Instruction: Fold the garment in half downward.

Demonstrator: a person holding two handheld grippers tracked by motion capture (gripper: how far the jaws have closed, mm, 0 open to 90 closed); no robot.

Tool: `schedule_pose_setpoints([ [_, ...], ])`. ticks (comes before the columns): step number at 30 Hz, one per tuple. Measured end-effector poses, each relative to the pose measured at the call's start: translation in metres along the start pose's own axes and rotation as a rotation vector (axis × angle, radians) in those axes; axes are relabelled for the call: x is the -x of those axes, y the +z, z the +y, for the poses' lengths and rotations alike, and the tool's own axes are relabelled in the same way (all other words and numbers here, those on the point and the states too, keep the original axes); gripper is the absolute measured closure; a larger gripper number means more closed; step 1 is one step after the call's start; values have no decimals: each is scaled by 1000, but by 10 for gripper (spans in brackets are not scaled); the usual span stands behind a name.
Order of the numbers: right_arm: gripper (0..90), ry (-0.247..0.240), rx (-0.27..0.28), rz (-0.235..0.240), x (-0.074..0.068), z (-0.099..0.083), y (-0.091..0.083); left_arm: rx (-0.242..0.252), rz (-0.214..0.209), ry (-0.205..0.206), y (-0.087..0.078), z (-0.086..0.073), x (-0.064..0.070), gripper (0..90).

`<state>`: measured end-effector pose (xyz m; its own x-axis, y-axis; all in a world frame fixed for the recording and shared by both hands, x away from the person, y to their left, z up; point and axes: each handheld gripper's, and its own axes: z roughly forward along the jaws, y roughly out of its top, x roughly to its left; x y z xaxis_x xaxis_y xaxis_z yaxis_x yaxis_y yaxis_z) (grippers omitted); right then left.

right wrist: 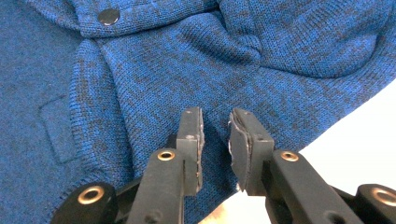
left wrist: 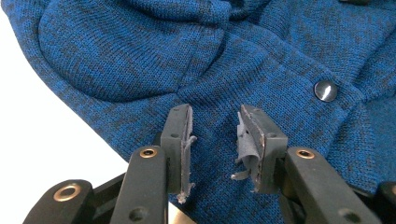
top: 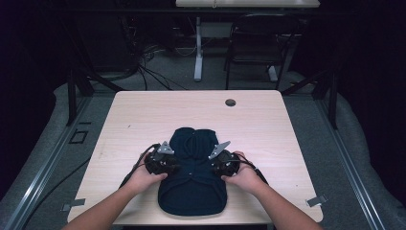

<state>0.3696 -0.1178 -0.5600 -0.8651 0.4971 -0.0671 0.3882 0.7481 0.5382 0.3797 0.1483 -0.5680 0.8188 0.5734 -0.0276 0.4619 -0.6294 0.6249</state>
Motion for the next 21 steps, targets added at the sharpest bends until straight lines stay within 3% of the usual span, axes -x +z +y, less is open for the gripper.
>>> schedule_pose_setpoints([
  [7, 730, -11, -15, 6, -6, 0, -2, -12, -4, 5, -2, -1, 3, 641],
  [12, 702, -3, -17, 12, -4, 1, -5, -24, -30, -9, -3, 2, 1, 625],
  [21, 710, -39, -9, -1, 0, 15, -16, 6, -22, 12, -15, 27, -5, 622],
])
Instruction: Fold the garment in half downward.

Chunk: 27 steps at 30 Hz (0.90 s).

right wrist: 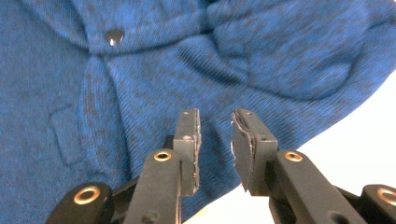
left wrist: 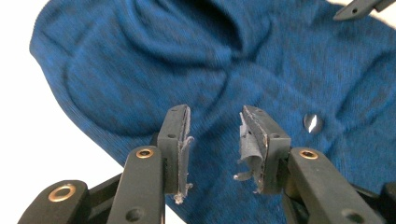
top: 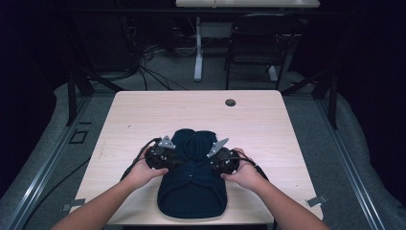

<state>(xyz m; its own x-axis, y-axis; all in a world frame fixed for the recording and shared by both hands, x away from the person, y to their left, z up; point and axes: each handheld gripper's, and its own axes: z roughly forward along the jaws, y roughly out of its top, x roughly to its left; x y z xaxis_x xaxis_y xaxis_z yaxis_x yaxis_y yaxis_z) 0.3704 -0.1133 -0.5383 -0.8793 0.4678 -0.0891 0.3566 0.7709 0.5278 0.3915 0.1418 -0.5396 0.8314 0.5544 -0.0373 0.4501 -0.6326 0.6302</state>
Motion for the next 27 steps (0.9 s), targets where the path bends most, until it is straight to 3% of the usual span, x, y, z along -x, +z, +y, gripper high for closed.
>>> schedule_pose_setpoints([
  [7, 736, 27, 7, -18, 20, 16, -6, 13, 0, -3, -1, 21, -13, 627],
  [10, 736, 20, -2, -39, 32, 25, -6, 26, 21, 11, -1, 31, -20, 608],
  [16, 711, 20, -21, -73, 54, 37, -1, 65, 26, 10, 4, 47, -42, 604],
  [19, 695, 13, -20, -80, 64, 41, 4, 65, 55, 23, 9, 52, -53, 628],
  [23, 679, 10, -26, -81, 73, 46, 12, 53, 62, 2, 17, 56, -65, 639],
  [27, 688, 42, -32, -89, 82, 52, 21, 33, 84, 1, 28, 59, -69, 639],
])
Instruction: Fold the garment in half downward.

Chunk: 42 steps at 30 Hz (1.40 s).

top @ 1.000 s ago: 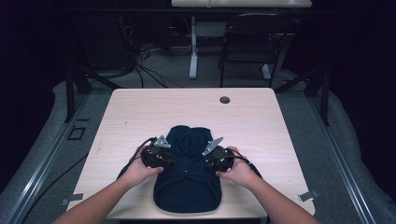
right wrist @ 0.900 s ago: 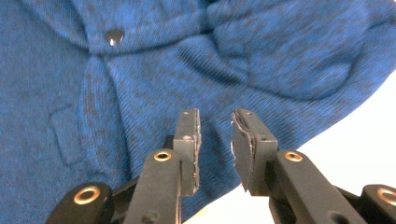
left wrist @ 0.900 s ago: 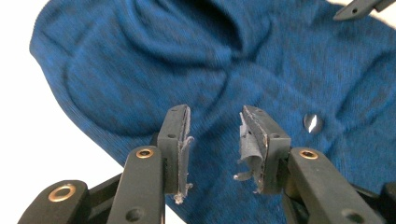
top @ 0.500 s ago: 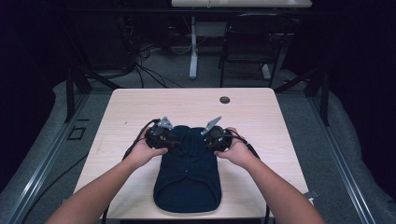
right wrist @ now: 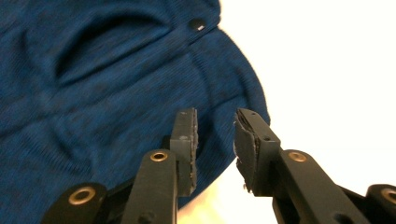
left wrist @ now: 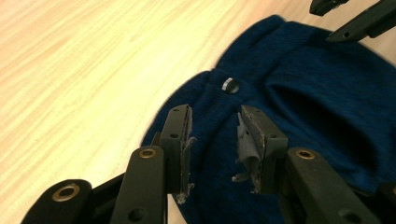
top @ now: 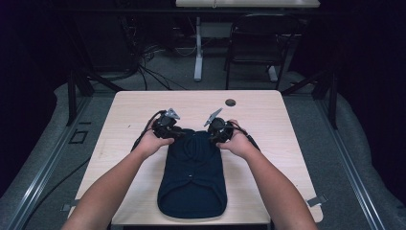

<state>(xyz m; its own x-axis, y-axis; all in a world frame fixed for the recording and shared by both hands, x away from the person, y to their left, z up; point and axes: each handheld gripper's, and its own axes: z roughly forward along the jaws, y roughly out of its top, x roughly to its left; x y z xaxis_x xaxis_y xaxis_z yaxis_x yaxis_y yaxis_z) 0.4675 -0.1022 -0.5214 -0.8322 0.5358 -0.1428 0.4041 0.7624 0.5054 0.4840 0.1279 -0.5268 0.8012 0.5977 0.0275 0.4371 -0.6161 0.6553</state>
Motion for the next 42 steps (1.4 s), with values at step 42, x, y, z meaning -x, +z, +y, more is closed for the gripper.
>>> schedule_pose_setpoints([
  [42, 753, -18, -137, -57, 11, 9, 35, -118, 63, -42, 31, -13, -15, 673],
])
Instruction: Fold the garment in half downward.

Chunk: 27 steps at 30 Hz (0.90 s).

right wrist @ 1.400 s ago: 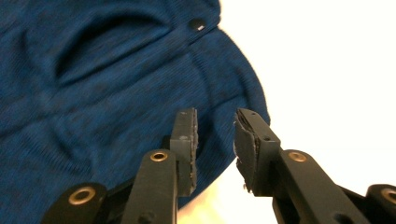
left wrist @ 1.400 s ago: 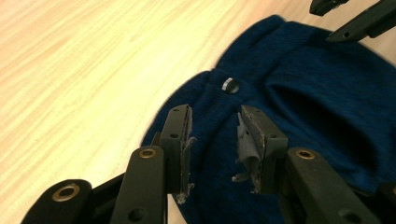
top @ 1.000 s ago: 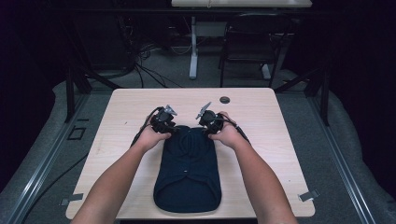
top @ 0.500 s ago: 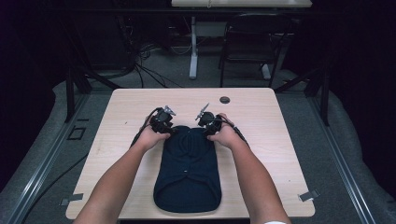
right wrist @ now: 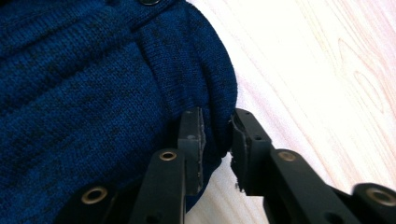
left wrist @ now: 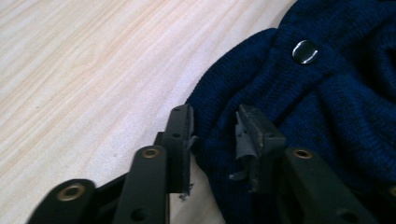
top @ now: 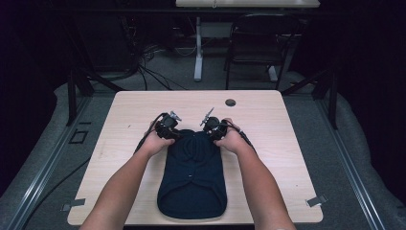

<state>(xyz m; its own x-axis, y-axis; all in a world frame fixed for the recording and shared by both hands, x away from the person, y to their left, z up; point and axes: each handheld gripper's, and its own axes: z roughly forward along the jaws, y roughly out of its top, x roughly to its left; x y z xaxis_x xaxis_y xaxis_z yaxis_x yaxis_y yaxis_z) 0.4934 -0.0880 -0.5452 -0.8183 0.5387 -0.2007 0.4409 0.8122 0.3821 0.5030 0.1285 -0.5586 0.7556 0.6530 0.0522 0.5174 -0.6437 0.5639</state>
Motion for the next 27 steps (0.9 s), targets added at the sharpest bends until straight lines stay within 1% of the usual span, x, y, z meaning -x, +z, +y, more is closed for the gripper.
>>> schedule_pose_setpoints([
  [1, 758, 0, 1, 6, 0, 0, 0, 1, 4, 4, 0, 0, 0, 688],
  [5, 766, -2, 0, 5, 0, -1, 0, -2, 4, 1, 0, 0, 1, 724],
  [7, 768, 8, 12, 5, -1, -2, 0, -6, 5, -1, 0, 1, 2, 735],
  [8, 769, 2, 7, 2, -1, -2, 0, -9, 6, 1, 0, 1, 2, 740],
  [11, 771, 3, 11, 5, -1, -2, 0, -9, 12, -2, 0, 1, 3, 749],
  [16, 775, -4, 3, 1, -1, -2, -1, -11, 12, 4, 0, 1, 3, 761],
  [19, 779, 8, 15, 4, -3, -3, -1, -18, 7, 3, -2, 2, 3, 774],
  [22, 782, -8, 4, 0, -3, -2, -3, -18, 13, 7, -3, 3, 4, 780],
  [23, 783, -8, 6, 3, -4, -1, -4, -17, 8, 6, -4, 3, 4, 782],
  [25, 786, -10, 2, -4, -4, -1, -6, -9, 11, 14, -7, 4, 5, 787],
  [27, 789, -13, 7, -6, -5, 0, -8, -5, 10, 11, -9, 4, 6, 790],
])
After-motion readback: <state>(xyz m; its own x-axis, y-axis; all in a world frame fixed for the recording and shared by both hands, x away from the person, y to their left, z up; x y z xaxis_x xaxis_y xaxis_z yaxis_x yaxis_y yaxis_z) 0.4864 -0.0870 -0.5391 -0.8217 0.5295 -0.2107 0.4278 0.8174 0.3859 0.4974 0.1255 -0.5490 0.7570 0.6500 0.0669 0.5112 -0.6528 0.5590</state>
